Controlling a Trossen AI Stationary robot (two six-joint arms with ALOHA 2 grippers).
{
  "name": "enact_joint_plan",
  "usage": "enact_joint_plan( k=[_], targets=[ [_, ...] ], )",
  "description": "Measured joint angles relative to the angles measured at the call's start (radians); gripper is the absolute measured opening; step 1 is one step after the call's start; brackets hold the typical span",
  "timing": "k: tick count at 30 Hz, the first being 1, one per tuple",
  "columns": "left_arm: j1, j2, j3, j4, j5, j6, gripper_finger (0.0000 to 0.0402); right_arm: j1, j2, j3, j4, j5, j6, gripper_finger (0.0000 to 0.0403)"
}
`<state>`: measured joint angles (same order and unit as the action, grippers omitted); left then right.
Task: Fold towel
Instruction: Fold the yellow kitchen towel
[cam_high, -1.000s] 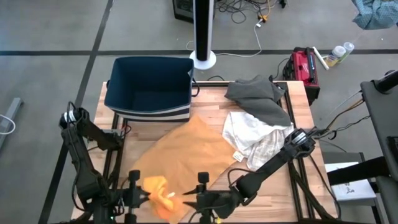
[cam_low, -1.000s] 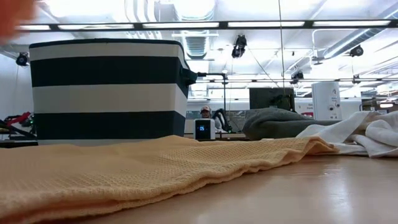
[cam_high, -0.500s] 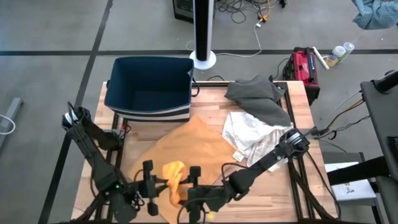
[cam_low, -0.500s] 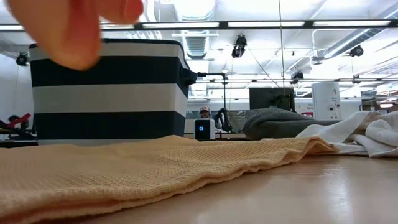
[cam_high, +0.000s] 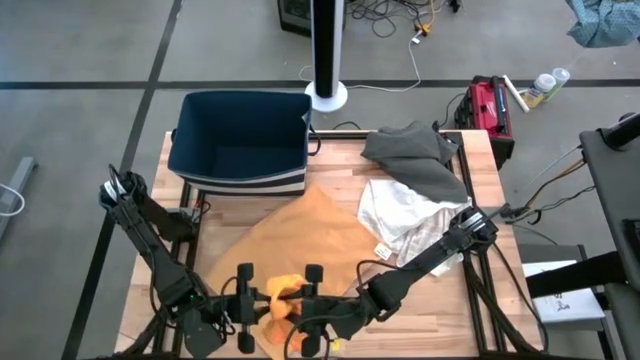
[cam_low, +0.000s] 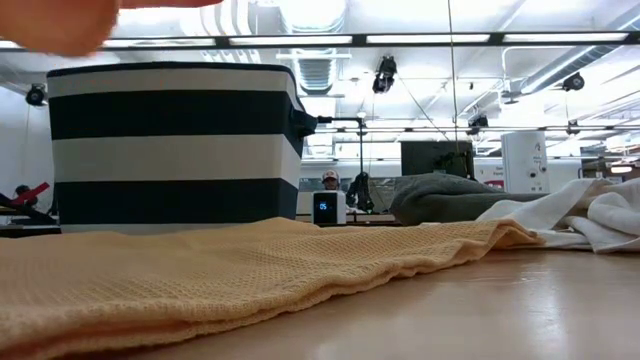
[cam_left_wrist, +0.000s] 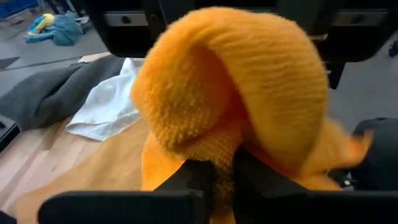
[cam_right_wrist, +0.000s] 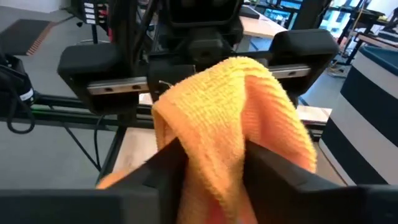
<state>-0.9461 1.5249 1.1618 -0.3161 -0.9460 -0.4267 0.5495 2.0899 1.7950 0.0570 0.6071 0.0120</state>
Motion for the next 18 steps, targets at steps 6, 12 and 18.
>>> enact_joint_plan(
  k=[6, 12, 18],
  targets=[
    [-0.002, 0.0, 0.0, -0.002, 0.039, 0.019, 0.0044, 0.0, 0.0, 0.0, -0.004, 0.04, -0.067, 0.0015],
    [-0.007, -0.002, 0.001, -0.106, 0.078, -0.043, 0.0115, -0.009, -0.032, 0.0, -0.115, 0.267, -0.155, 0.0009],
    [-0.006, -0.002, -0.032, -0.399, 0.076, -0.371, 0.0196, -0.06, -0.151, 0.002, -0.68, 0.511, 0.096, 0.0004]
  ],
)
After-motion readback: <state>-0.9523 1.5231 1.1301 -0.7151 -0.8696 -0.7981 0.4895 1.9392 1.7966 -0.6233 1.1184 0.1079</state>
